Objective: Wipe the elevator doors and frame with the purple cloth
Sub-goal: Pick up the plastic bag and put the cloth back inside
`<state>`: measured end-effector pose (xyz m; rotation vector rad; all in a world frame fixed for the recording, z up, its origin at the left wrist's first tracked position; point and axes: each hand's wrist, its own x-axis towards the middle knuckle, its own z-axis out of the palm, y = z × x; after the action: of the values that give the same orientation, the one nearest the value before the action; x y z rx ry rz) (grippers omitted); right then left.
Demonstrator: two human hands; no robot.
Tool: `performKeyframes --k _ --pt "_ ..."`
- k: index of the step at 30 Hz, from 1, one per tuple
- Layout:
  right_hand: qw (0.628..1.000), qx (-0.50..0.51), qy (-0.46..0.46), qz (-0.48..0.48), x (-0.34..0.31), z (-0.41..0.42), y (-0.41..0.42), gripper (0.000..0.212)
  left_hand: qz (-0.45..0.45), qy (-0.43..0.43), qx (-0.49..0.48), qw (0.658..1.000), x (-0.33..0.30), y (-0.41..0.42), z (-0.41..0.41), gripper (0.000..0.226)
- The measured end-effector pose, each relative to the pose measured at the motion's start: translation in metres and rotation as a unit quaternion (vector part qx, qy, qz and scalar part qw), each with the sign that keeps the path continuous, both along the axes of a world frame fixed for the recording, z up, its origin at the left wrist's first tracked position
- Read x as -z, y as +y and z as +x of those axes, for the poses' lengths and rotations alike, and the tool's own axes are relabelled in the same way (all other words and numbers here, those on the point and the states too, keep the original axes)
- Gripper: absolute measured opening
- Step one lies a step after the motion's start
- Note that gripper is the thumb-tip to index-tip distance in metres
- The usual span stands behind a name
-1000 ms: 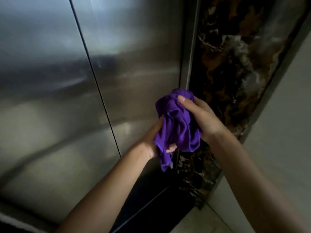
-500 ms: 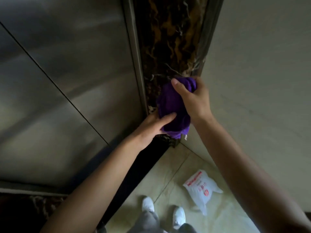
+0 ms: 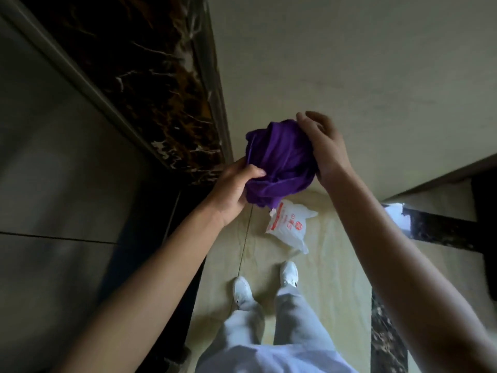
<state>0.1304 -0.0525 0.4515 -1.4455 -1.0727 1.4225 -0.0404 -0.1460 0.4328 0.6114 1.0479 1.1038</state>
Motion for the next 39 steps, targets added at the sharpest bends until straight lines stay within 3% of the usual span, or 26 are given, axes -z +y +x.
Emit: performKeyframes --k 3,6,8,10,12,14,19,22,25,30,33,39 --pt "0.975 -0.021 0.196 -0.107 0.033 0.027 -0.01 0.07 -0.035 -0.018 0.013 0.999 0.02 0.018 0.017 0.033" --pt "0.935 -0.059 0.306 -0.168 0.062 0.047 -0.027 0.066 -0.059 -0.013 0.045 0.997 0.037 0.035 0.041 0.04" --pt "0.924 -0.055 0.335 -0.177 0.072 0.053 -0.032 0.063 -0.049 0.047 0.074 0.995 0.048 0.044 0.061 0.038" --pt "0.938 -0.014 0.307 -0.162 0.08 0.06 -0.03 0.058 0.017 0.232 0.102 0.967 0.064 0.056 0.079 0.034" --pt "0.956 0.047 0.248 -0.148 0.089 0.072 -0.025 0.055 0.062 0.405 0.14 0.901 0.079 0.07 0.097 0.044" --pt "0.97 0.083 0.182 -0.135 0.101 0.089 -0.018 0.048 0.069 0.471 0.161 0.865 0.094 0.079 0.112 0.054" --pt "0.978 0.135 0.102 -0.121 0.143 0.153 -0.003 0.038 -0.008 0.434 0.124 0.893 0.14 0.073 0.159 0.039" --pt "0.975 0.159 0.076 -0.137 0.187 0.2 -0.004 0.03 -0.06 0.475 0.141 0.867 0.193 0.061 0.187 0.034" --pt "0.971 0.165 0.065 -0.163 0.233 0.234 -0.008 0.037 -0.119 0.497 0.134 0.849 0.249 0.052 0.208 0.021" --pt "0.963 0.179 0.036 -0.199 0.356 0.27 -0.011 0.044 -0.227 0.494 0.18 0.82 0.383 0.042 0.255 0.036" --pt "0.958 0.186 0.008 -0.217 0.438 0.28 -0.011 0.037 -0.218 0.534 0.255 0.776 0.473 0.038 0.276 0.039" --pt "0.944 0.219 -0.038 -0.244 0.588 0.297 -0.011 0.035 -0.092 0.61 0.422 0.665 0.635 0.036 0.313 0.036"
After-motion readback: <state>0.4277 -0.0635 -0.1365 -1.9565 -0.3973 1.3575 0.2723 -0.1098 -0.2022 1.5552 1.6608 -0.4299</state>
